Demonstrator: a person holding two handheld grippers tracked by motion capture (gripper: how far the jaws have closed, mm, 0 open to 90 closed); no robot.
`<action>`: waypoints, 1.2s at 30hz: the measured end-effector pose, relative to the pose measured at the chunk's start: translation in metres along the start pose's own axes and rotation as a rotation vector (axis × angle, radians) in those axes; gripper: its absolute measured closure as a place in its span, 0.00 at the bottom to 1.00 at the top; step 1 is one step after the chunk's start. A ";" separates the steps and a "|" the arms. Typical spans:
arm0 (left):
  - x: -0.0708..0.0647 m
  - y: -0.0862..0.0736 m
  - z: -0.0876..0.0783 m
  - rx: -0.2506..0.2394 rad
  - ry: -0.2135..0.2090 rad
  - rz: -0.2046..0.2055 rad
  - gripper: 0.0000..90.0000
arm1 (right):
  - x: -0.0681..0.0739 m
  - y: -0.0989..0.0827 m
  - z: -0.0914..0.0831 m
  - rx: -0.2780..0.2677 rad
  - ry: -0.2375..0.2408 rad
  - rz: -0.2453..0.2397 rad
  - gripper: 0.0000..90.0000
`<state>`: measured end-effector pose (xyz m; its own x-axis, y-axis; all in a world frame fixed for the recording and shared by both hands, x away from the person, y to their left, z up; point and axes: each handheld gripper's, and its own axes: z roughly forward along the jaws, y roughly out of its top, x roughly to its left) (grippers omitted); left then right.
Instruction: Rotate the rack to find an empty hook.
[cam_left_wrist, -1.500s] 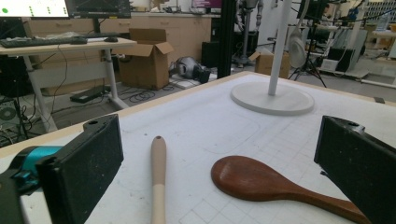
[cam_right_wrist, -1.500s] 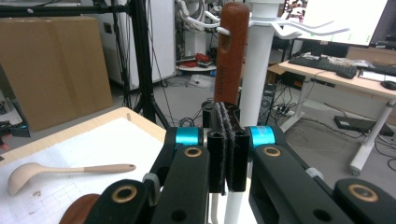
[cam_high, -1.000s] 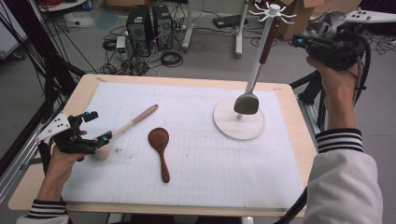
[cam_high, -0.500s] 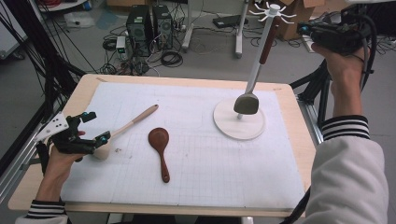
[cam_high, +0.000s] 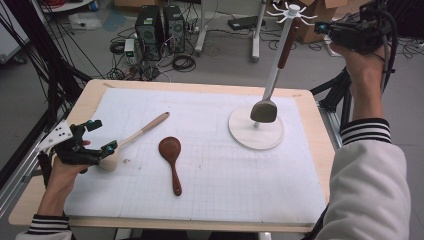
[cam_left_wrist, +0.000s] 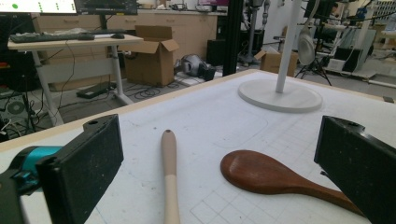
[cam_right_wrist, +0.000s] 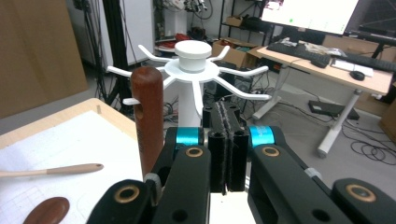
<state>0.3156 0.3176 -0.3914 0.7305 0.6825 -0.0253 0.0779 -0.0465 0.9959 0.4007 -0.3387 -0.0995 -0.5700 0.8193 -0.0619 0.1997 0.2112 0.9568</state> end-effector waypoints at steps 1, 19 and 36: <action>0.000 0.000 0.000 0.000 0.001 0.000 0.02 | 0.001 0.000 0.001 0.001 -0.001 -0.001 1.00; 0.001 0.001 0.000 0.002 0.016 -0.001 0.02 | 0.012 0.001 0.006 -0.004 0.042 -0.024 1.00; 0.003 0.002 -0.002 0.027 0.033 -0.005 0.02 | 0.019 0.001 0.009 -0.030 0.094 -0.037 1.00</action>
<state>0.3167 0.3214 -0.3896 0.7074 0.7063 -0.0265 0.1000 -0.0629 0.9930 0.3973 -0.3183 -0.1024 -0.6492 0.7572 -0.0720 0.1541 0.2236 0.9624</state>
